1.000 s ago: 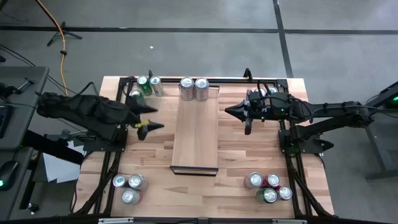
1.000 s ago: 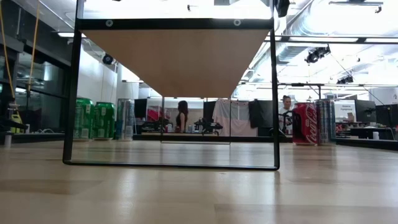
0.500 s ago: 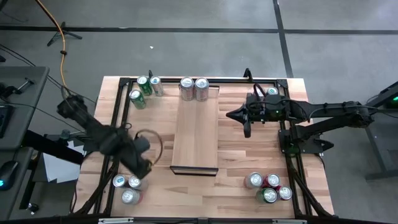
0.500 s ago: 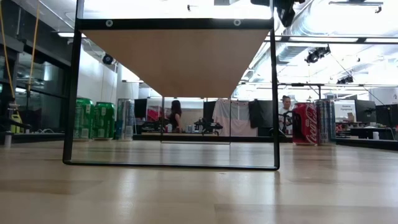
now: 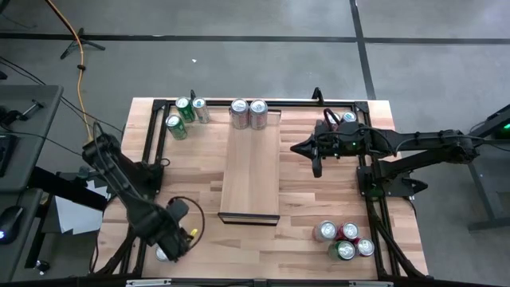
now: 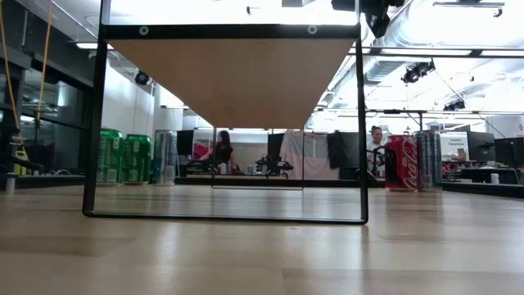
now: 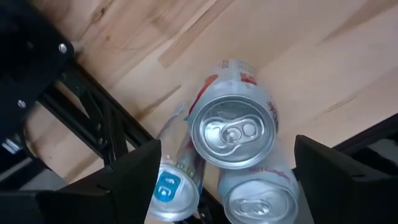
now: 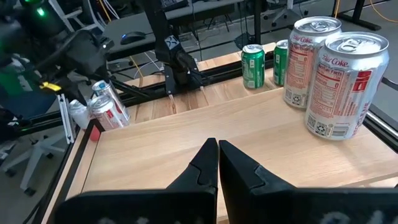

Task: Place canned beverage on shelf
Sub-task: Put the silver soda can on the shelf

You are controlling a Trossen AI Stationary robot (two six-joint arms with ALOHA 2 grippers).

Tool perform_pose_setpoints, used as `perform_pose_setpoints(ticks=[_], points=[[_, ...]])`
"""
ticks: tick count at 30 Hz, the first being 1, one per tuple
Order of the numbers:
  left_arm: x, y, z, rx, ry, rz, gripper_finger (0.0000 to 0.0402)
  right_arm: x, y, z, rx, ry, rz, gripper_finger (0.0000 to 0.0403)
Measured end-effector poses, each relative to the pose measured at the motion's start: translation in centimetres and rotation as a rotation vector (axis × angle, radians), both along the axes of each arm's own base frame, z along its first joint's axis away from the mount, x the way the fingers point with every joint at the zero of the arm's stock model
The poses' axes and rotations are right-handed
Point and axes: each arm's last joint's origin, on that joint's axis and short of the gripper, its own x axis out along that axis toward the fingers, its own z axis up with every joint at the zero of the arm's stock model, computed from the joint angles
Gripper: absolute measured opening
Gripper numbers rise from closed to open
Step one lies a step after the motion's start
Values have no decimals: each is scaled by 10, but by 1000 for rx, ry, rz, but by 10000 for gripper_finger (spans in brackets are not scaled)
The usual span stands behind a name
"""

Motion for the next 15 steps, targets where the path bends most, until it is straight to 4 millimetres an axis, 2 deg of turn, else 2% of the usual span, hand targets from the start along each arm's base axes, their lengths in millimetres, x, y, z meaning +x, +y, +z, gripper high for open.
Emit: perform_pose_setpoints(ticks=[7,10,15], points=[[9,-4,-10,-1,8,-73,297,0,0,0,1,0,3,0],[9,-5,-12,-13,20,-80,297,0,0,0,1,0,3,0],[4,-4,-28,-27,56,-82,297,0,0,0,10,-1,0,0]])
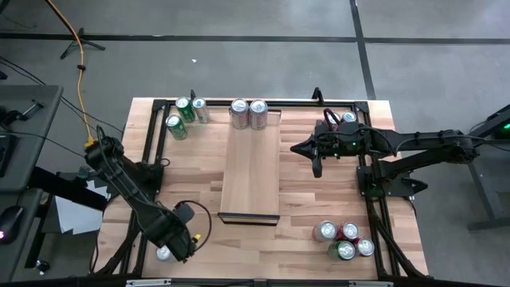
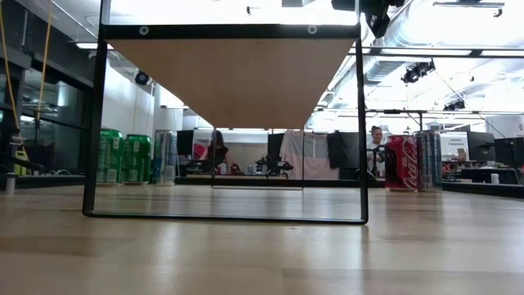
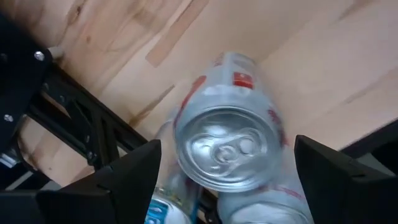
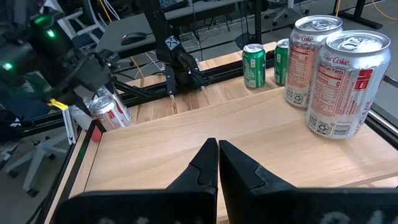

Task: Place canned beverage on shelf
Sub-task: Put the silver soda can on the shelf

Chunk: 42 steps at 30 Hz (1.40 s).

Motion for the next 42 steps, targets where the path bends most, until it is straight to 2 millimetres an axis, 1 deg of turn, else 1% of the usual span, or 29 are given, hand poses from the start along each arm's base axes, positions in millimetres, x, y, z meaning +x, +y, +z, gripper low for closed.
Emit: perform_pose_setpoints(ticks=[6,15,21,26,32,34,38,40,42], points=[[2,0,-10,-21,-26,-51,297,0,0,0,2,-1,-1,0],[-1,1,-33,-74,14,-59,297,0,0,0,2,-1,-1,0],[-1,1,-35,-78,10,-78,295,0,0,0,2,-1,-1,0],[-1,1,-35,-76,13,-84,272,0,0,0,1,-1,-2,0],[-2,3,-32,-89,6,-107,216,0,0,0,0,0,-5,0],[-2,7,-25,-107,-12,-98,206,0,0,0,0,0,-5,0],[-7,24,2,-184,-84,-87,206,0,0,0,0,-1,-5,0],[-11,37,20,-232,-142,-66,206,0,0,0,1,-4,-5,0],[-16,51,44,-288,-224,-50,206,0,0,0,7,-4,-7,0]])
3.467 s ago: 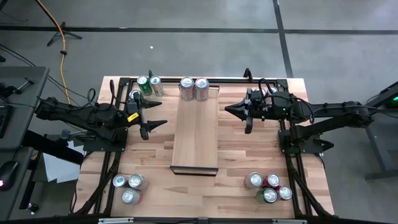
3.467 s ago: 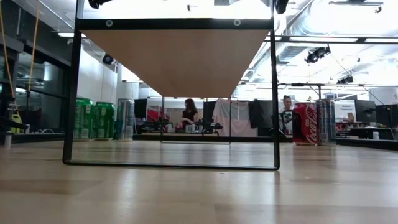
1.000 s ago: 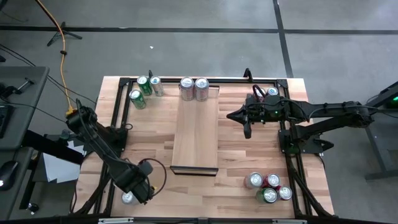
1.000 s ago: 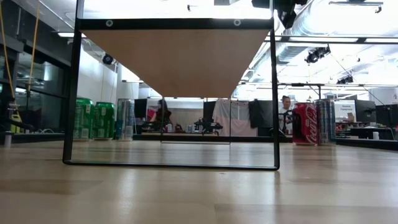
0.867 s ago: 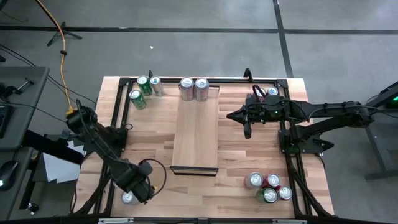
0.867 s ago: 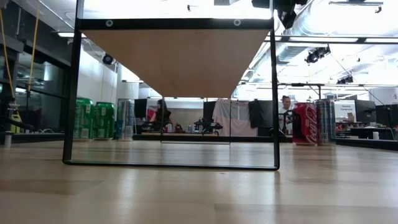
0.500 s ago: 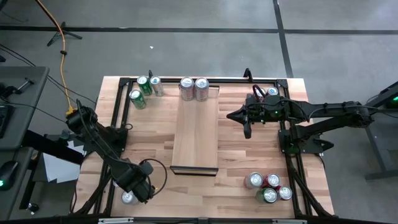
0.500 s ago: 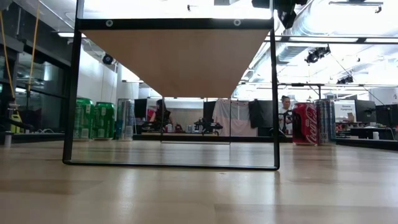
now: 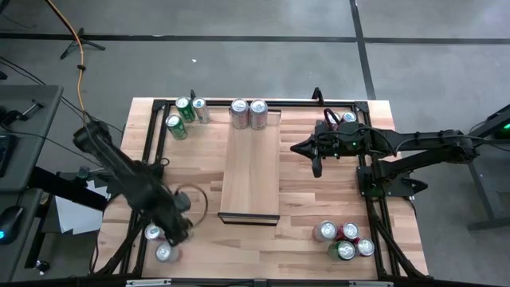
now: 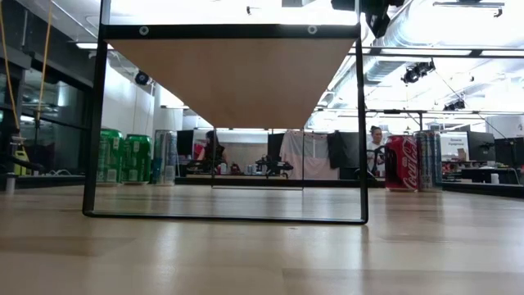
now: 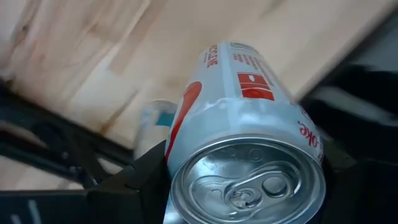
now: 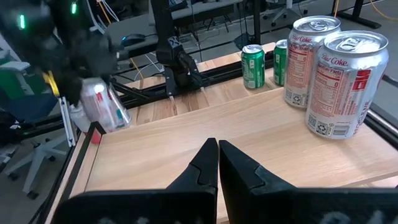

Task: Place canned beverage on shelf
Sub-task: Put the silver soda can on the shelf

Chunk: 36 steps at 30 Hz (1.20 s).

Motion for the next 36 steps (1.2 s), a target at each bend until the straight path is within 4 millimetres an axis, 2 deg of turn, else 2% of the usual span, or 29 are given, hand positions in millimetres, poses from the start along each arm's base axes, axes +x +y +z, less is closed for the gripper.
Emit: perform_pose_setpoints(ticks=[6,11,15,19,22,27,32,36], points=[[-16,48,77,-123,-298,102,206,0,0,0,0,0,0,0],[-21,92,133,-41,-499,178,206,0,0,0,2,0,5,0],[-11,121,165,107,-518,162,205,0,1,1,14,-10,4,0],[22,140,185,228,-586,80,205,1,1,3,13,-32,5,0],[53,151,184,300,-569,-5,205,1,1,5,12,-58,4,0],[106,160,155,358,-455,-146,205,2,1,10,68,-110,-9,0],[143,162,125,405,-355,-287,205,4,8,17,143,-187,37,0],[161,163,107,436,-298,-386,205,6,18,20,215,-227,74,0]])
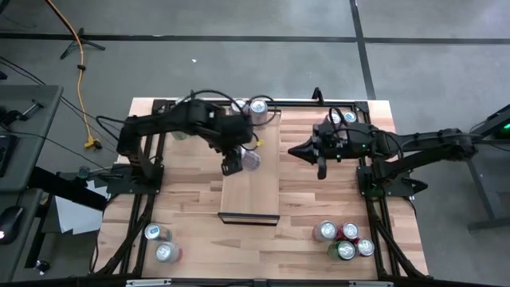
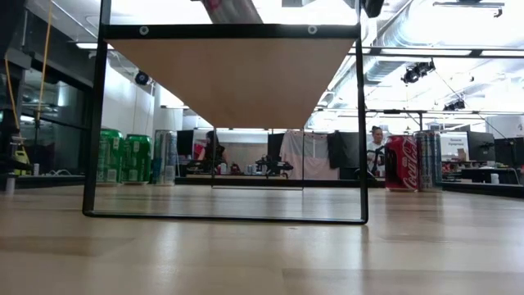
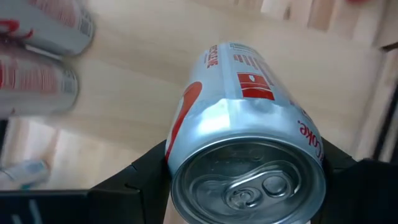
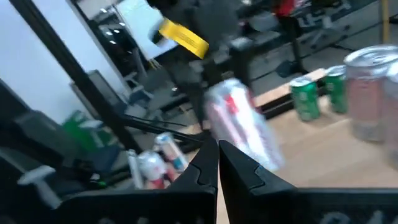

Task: Place canned beverage on shelf
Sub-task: Put the silver soda can on the shelf

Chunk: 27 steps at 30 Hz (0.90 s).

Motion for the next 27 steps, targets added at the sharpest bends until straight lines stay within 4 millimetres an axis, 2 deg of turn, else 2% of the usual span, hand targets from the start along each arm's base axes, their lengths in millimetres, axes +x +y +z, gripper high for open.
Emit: perform_pose_setpoints(ticks=[5,10,16,22,27], points=[[12,0,-13,38,49,-67,209,17,14,-14,86,50,-29,0],[13,1,-14,91,60,-108,211,45,27,-39,95,101,-127,0],[13,2,-14,117,69,-172,215,72,32,-61,139,94,-206,0],[18,0,-18,135,81,-235,228,86,31,-77,197,97,-272,0],[27,-2,-27,141,96,-264,231,90,29,-83,223,110,-298,0]])
